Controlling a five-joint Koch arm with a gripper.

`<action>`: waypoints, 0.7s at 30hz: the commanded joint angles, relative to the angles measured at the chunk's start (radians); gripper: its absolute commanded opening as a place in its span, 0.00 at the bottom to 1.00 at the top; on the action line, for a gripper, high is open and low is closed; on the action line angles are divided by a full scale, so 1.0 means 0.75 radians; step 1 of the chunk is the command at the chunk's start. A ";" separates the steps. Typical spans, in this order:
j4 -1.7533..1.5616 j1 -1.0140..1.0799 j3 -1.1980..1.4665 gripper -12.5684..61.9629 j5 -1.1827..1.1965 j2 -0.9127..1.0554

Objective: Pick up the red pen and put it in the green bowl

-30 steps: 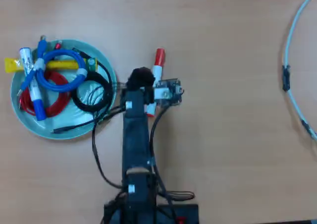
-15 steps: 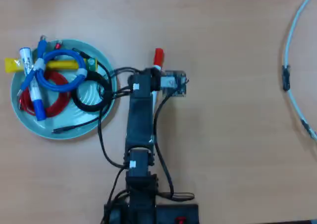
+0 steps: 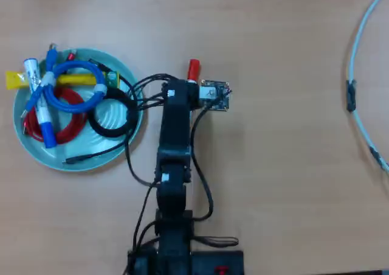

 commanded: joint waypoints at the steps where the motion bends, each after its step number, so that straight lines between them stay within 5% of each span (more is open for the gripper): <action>1: 0.006 0.016 -0.051 0.60 0.029 0.008; 21: 0.008 0.047 -0.014 0.59 0.020 -0.184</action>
